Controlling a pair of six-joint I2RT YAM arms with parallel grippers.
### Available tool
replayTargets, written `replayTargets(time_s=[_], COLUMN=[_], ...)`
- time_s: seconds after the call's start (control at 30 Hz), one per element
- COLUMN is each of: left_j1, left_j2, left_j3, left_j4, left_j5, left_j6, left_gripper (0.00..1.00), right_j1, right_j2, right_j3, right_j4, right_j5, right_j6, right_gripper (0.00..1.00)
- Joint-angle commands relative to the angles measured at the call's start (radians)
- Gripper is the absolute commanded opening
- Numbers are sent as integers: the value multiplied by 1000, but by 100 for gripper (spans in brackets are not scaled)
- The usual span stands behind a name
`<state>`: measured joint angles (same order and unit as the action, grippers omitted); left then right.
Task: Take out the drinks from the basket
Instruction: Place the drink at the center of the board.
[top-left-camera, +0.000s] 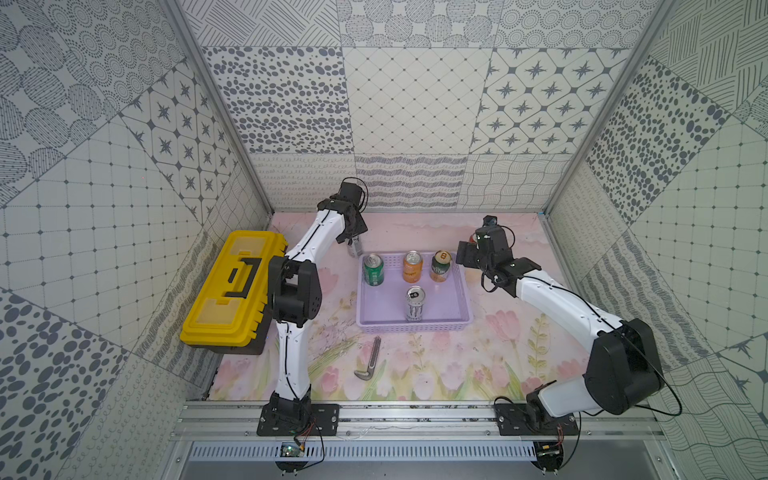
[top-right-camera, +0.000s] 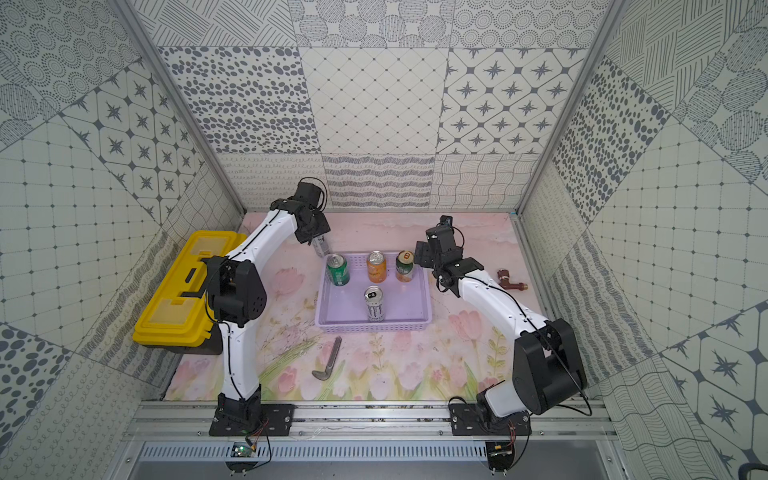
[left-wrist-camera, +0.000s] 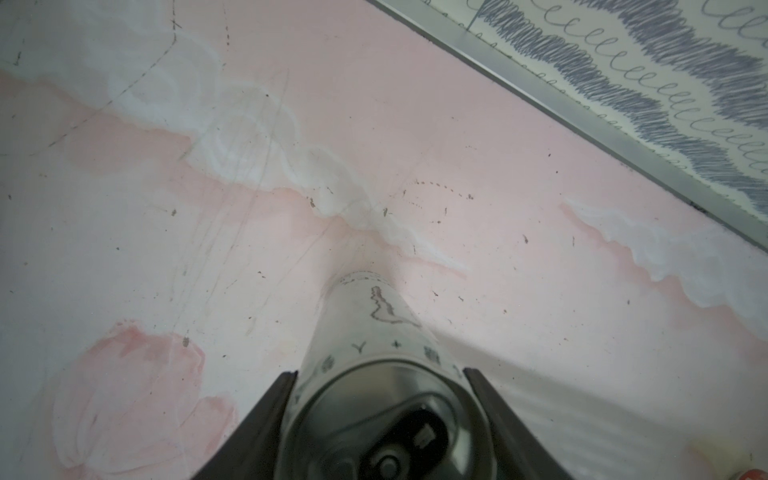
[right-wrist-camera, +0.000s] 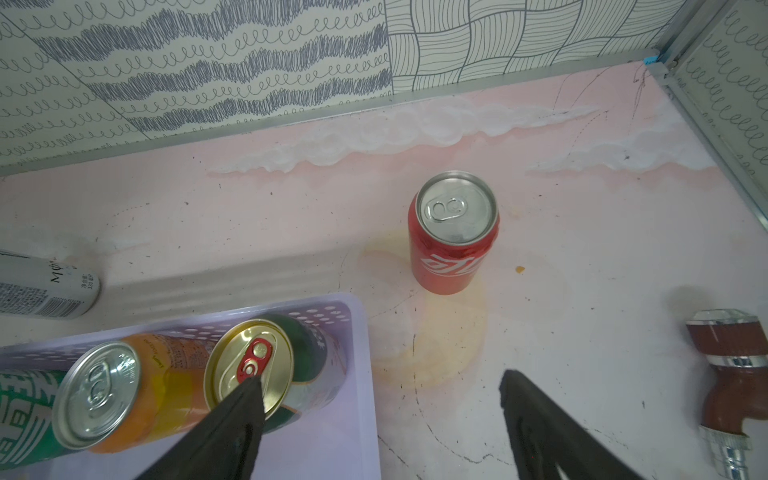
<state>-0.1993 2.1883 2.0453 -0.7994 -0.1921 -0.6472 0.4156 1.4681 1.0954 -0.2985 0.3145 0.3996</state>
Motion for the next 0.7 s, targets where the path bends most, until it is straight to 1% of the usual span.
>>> replayTargets(time_s=[0.0,0.1,0.27,0.37,0.43,0.47,0.5,0.67], left_j1=[2,2,3,2,0,-2,-5,-44], left_j2=[-5,-19,-57,-109,-161,-194,-229,-400], left_j3=[-10,-19,-19,-36,-73,-103,-138,-343], left_j4=[72,81,87,106,135,155,176,277], left_j5=[16,22,50,80,106,118,131,162], left_j6=[-6,-9,-25,-45,-63,-76,-86,-115], left_gripper=[75,83,89,92,95,99,100,100], right_j1=[-1,0,1,9,30,48,69,166], right_j2=[-29,-29,-36,-43,-46,-49,-51,-69], right_j3=[-13,-11,-2,3,7,11,15,18], right_j4=[34,32,28,33,32,34,31,9], right_j5=[-15,-26,-70,-140,-179,-199,-211,-275], right_j6=[4,6,1,-30,-52,-68,-81,-141], right_gripper=[94,95,95,95,95,96,95,96])
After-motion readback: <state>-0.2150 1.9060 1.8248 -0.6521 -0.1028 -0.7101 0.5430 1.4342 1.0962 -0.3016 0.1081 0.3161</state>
